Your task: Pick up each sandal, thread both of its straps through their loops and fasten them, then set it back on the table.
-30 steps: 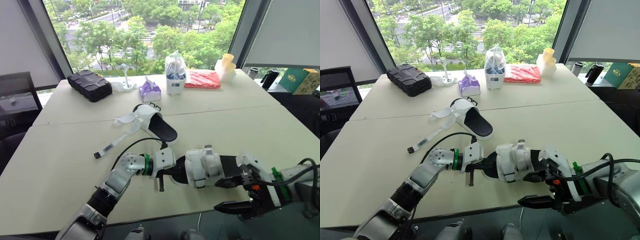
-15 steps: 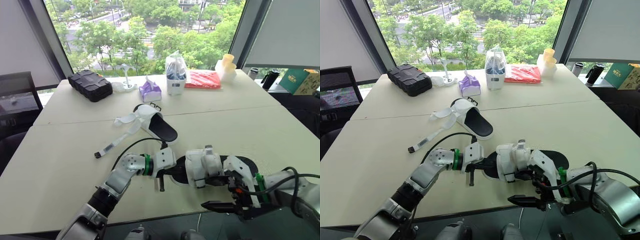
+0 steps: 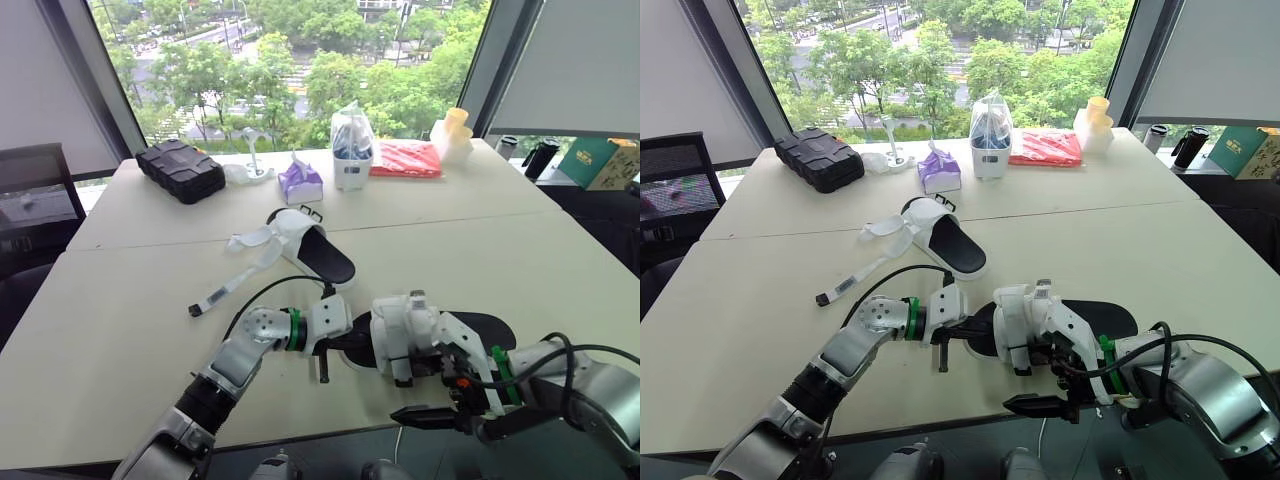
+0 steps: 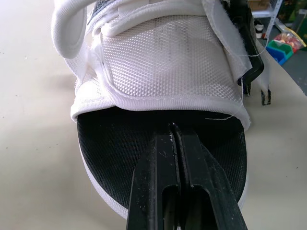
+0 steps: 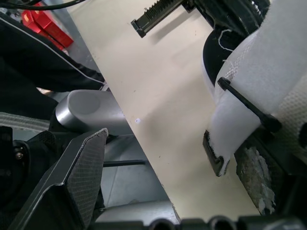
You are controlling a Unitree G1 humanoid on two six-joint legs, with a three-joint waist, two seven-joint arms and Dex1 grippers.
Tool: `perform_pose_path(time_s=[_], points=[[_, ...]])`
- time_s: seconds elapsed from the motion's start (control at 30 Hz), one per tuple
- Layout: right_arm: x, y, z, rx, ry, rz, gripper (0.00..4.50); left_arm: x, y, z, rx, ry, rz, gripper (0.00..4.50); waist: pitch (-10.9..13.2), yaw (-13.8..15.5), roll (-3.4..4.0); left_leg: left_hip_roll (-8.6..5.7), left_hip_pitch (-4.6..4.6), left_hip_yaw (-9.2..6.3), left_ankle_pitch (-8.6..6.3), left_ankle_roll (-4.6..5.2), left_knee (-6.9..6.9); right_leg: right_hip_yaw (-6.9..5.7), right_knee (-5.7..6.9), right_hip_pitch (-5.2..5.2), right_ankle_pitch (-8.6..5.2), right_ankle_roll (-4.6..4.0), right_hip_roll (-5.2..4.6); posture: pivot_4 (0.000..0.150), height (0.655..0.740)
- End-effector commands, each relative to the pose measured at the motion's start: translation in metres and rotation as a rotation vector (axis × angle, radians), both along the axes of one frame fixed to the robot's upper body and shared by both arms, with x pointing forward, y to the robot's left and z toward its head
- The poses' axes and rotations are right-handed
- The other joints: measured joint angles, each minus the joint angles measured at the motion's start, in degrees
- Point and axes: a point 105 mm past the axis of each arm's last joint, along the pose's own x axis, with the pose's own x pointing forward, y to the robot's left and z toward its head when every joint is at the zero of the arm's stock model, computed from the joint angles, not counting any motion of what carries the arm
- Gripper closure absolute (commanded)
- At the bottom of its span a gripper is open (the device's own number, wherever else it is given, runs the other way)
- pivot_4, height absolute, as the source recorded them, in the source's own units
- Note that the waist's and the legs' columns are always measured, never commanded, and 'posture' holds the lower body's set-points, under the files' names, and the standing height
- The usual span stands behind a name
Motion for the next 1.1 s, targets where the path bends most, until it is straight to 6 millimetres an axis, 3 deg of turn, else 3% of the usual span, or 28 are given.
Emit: perform_pose_path(time_s=[0.03, 0.2, 0.23, 0.5, 0.63, 0.73, 0.87, 1.0, 1.1], points=[[0.009, -0.003, -0.001, -0.008, -0.005, -0.04, 1.7, -0.001, 0.003, -0.013, 0.05, 0.028, 0.014, 4.5, 0.0, 0.0, 0.0, 0.0, 0.0, 0.0, 0.0, 0.0, 0.0, 0.0, 0.0, 0.0, 0.0, 0.0, 0.0, 0.15, 0.74], [0.012, -0.003, -0.003, -0.007, 0.009, -0.054, 4.23, -0.002, 0.003, -0.013, 0.05, 0.029, 0.012, 4.5, 0.0, 0.03, 0.0, 0.0, -0.02, 0.0, 0.0, 0.0, 0.0, 0.0, 0.0, -0.03, 0.0, 0.0, 0.0, 0.15, 0.74], [0.012, -0.003, -0.004, -0.01, 0.016, -0.052, 4.45, -0.003, 0.003, -0.013, 0.05, 0.03, 0.011, 4.5, 0.0, 0.01, 0.0, 0.0, -0.02, -0.01, 0.0, 0.0, 0.0, 0.0, 0.0, -0.03, 0.0, 0.0, 0.0, 0.15, 0.74], [-0.011, -0.007, -0.021, -0.086, 0.097, 0.028, 4.45, -0.005, 0.003, -0.014, 0.052, 0.036, 0.008, 4.5, 0.0, -0.01, 0.0, 0.0, -0.03, -0.01, 0.0, 0.0, 0.0, -0.01, 0.0, -0.03, -0.02, 0.02, 0.0, 0.15, 0.74], [-0.045, -0.006, -0.037, -0.103, 0.24, 0.114, 4.45, -0.011, 0.005, -0.016, 0.058, 0.044, 0.001, 4.5, -0.01, 0.04, -0.01, 0.0, -0.02, -0.02, -0.01, 0.0, -0.02, -0.02, -0.01, -0.02, -0.03, 0.03, 0.0, 0.15, 0.74], [-0.057, -0.003, -0.038, -0.1, 0.285, 0.147, 4.45, -0.014, 0.007, -0.017, 0.062, 0.055, -0.002, 4.5, -0.05, -0.09, 0.07, 0.0, -0.04, -0.07, -0.02, 0.01, -0.02, -0.02, -0.02, -0.02, -0.06, 0.06, -0.03, 0.15, 0.74], [-0.066, -0.003, -0.038, -0.103, 0.325, 0.163, 4.45, -0.018, 0.008, -0.018, 0.066, 0.064, -0.007, 4.5, -0.05, -0.02, 0.05, 0.0, -0.02, -0.07, -0.02, 0.02, -0.02, -0.03, -0.02, 0.0, -0.06, 0.06, -0.02, 0.15, 0.74], [-0.063, -0.003, -0.036, -0.105, 0.282, 0.16, 4.45, -0.019, 0.009, -0.018, 0.07, 0.07, -0.008, 4.5, -0.04, 0.01, 0.04, 0.0, -0.03, -0.08, -0.03, 0.02, -0.03, -0.03, -0.04, 0.0, -0.07, 0.07, -0.02, 0.15, 0.74], [-0.055, -0.001, -0.02, -0.091, 0.199, 0.167, 4.45, -0.02, 0.009, -0.019, 0.077, 0.072, -0.011, 4.5, -0.04, 0.0, 0.04, 0.0, -0.03, -0.08, -0.03, 0.02, -0.03, -0.03, -0.04, 0.0, -0.07, 0.08, -0.02, 0.15, 0.74]])
